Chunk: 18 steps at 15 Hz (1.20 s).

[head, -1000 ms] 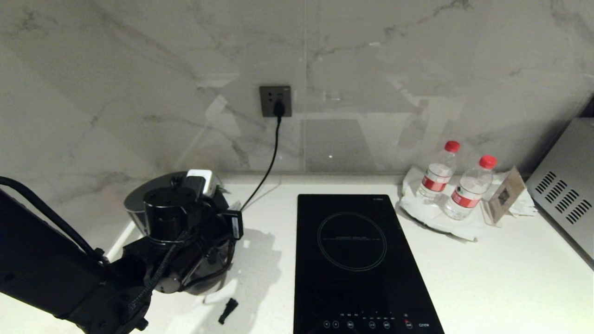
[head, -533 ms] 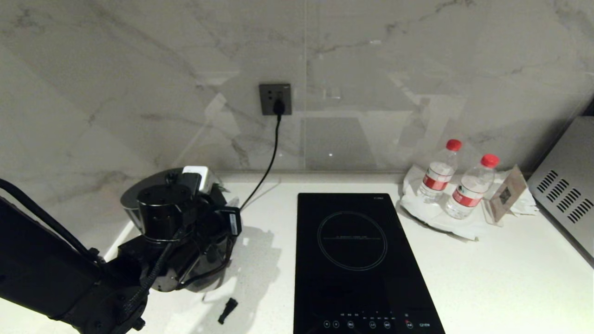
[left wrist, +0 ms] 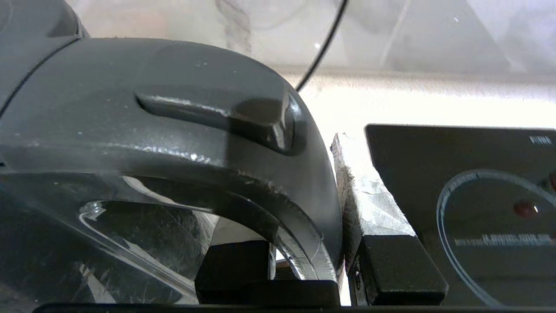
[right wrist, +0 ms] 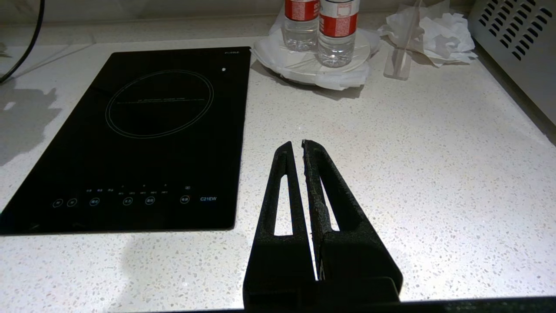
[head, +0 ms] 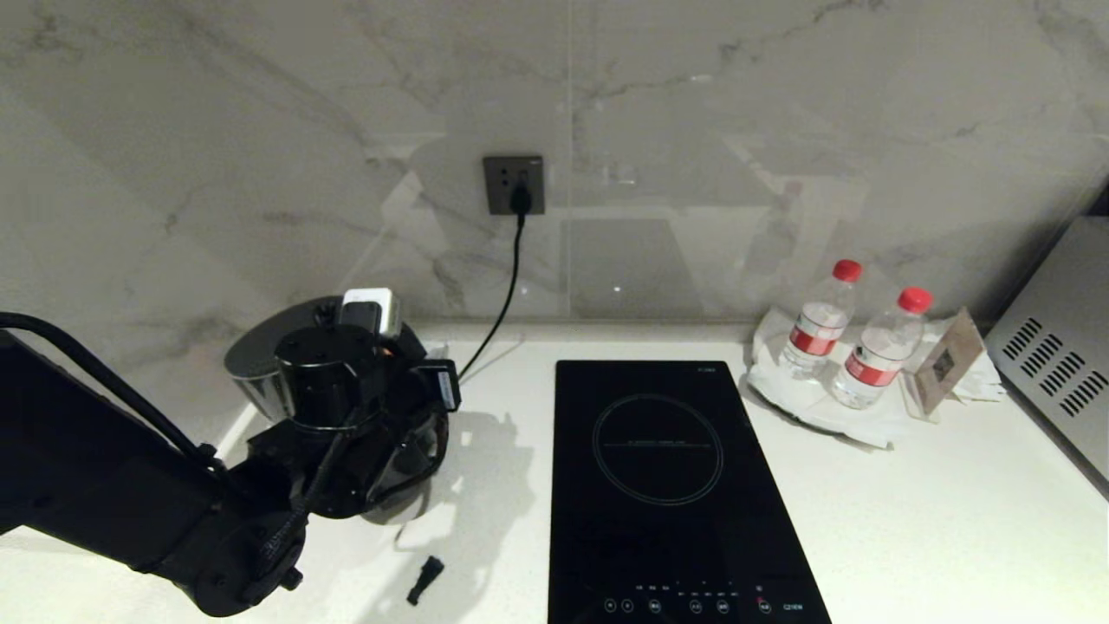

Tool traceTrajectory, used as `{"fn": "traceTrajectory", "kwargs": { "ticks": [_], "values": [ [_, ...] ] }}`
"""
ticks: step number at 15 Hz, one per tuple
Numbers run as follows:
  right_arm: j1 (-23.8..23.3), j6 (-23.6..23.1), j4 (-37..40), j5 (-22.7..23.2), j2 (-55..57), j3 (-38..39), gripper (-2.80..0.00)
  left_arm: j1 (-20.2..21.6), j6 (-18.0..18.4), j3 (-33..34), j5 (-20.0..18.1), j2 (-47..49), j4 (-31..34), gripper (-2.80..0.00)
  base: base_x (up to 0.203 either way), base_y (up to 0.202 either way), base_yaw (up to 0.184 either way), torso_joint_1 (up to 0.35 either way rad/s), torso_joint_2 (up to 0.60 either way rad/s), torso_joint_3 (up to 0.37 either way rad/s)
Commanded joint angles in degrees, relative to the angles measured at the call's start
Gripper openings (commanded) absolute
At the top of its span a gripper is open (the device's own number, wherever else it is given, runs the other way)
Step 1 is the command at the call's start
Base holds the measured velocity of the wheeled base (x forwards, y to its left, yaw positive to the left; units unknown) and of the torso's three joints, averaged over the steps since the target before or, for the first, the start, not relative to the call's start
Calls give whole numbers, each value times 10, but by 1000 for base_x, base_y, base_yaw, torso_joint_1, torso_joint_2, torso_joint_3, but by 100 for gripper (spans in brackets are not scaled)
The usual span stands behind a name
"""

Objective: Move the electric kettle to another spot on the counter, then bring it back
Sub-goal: Place it on the power base

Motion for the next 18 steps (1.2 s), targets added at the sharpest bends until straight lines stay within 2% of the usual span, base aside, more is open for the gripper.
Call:
{"fn": "traceTrajectory", "kwargs": {
  "ticks": [1, 4, 12, 18],
  "values": [
    [0, 0, 0, 0, 1, 0, -280, -9, -1, -30, 27, 30, -7, -280, 0, 0, 0, 0, 0, 0],
    [0, 0, 0, 0, 1, 0, -280, -15, 0, -67, 48, 64, -28, -280, 0, 0, 0, -21, 2, 1],
    [0, 0, 0, 0, 0, 1, -280, 2, 4, -124, 48, 120, -29, -280, 0, 0, 0, 0, 0, 0],
    [0, 0, 0, 0, 0, 0, -280, 13, 12, -138, 47, 143, -29, -280, 0, 0, 0, 0, 0, 0]
  ]
}}
